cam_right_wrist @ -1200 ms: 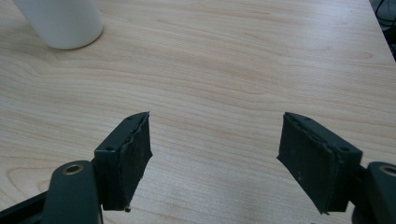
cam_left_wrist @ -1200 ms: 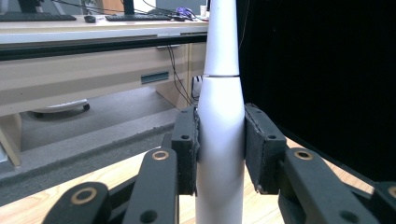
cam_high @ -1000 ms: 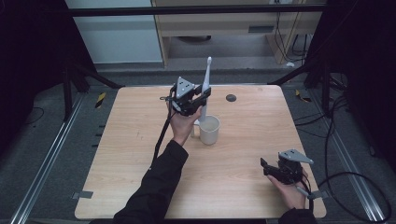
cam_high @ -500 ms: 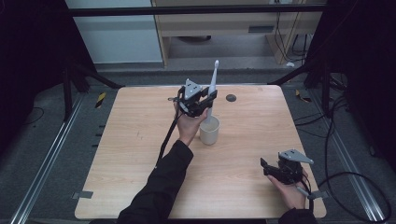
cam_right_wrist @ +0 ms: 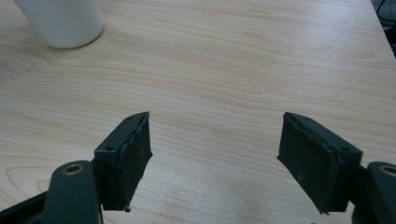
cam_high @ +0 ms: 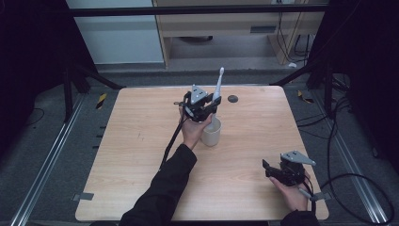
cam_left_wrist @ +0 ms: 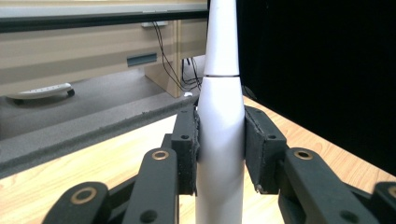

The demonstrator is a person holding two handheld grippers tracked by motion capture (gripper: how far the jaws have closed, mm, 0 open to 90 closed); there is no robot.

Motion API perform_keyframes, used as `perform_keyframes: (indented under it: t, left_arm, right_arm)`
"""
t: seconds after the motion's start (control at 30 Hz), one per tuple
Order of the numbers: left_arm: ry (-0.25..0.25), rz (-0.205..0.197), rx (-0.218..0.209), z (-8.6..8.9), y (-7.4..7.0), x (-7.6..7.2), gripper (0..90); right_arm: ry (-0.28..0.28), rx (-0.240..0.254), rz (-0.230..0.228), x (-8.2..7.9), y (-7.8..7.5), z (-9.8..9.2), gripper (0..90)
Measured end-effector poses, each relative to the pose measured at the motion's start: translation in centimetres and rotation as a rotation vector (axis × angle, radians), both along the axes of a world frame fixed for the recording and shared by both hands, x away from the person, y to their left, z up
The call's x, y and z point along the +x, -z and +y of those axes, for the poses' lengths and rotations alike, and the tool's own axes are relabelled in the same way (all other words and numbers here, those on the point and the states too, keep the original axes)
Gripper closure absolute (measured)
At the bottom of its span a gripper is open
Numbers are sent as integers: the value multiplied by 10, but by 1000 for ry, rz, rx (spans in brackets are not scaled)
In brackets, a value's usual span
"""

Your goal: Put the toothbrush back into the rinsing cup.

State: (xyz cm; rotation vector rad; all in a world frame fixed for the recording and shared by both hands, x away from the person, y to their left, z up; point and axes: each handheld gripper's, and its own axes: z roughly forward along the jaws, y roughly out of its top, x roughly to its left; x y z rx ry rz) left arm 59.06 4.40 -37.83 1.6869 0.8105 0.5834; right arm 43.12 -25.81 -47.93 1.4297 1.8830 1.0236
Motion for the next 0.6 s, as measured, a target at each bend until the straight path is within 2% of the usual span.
perform_keyframes:
  t: [0.13, 0.6]
  left_arm:
    - [5, 23, 8, 0, 10, 1, 667]
    - [10, 58, 41, 0, 30, 0, 667]
  right_arm:
    - [-1, -4, 2, 0, 0, 0, 253]
    - [-2, -5, 4, 0, 1, 1, 253]
